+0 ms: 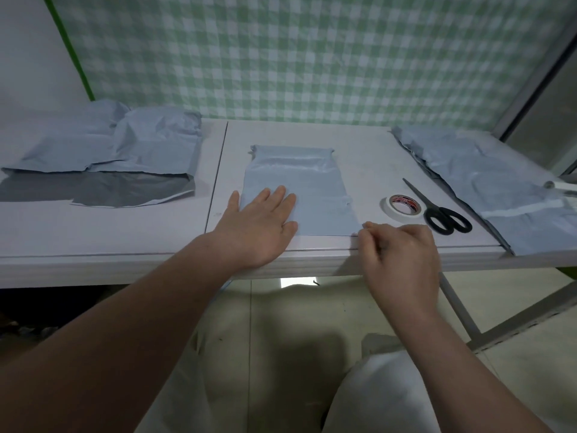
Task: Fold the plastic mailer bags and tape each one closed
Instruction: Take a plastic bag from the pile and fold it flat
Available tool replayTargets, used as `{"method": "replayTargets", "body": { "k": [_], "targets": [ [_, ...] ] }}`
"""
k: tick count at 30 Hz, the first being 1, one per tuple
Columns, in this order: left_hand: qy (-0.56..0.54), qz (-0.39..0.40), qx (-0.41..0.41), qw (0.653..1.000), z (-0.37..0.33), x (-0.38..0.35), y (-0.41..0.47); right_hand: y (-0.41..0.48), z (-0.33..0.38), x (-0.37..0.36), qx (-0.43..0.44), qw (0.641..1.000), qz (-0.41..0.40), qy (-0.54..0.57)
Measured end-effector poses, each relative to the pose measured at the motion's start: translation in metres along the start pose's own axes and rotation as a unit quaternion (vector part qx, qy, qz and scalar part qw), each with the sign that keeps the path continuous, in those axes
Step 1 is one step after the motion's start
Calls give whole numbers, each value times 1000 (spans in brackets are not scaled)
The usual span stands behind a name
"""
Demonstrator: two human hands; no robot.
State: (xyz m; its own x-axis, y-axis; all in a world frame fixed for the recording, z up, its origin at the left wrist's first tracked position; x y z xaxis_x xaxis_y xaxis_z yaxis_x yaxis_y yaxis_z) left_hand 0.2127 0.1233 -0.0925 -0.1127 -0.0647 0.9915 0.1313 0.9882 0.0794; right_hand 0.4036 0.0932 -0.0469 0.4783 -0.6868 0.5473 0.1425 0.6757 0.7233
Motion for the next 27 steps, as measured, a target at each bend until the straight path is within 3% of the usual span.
{"method": "replayTargets", "body": {
  "k": [2,9,14,22,27],
  "targets": [
    [1,2,2,1000,1,-1,0,5,-14,-5,-80,996,43,28],
    [13,-3,-1,1000,2,-2,1,17,-17,-47,-170,959,226,18],
    [5,-6,0,1000,1,-1,1,24,-10,-55,-204,945,246,73],
    [8,-7,-4,1000,2,-3,3,23,-23,-55,-158,956,246,-12],
    [8,-5,-2,1000,3,-3,2,26,-22,-54,-102,972,204,-63]
  ]
}}
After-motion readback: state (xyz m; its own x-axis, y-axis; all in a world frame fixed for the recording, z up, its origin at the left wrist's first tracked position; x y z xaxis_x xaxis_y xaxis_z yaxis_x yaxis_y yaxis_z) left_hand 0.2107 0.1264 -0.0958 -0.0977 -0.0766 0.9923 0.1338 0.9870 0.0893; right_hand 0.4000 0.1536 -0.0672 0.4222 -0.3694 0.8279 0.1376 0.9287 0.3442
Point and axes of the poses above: each hand's wrist, its own y-axis towards the middle knuckle, its own x-axis out of the back of the hand, z = x × y, the point moved 10 cm from there along y, towards the middle knuckle, and after that the axes turned 12 degrees about -z, right-handed, at the moved point
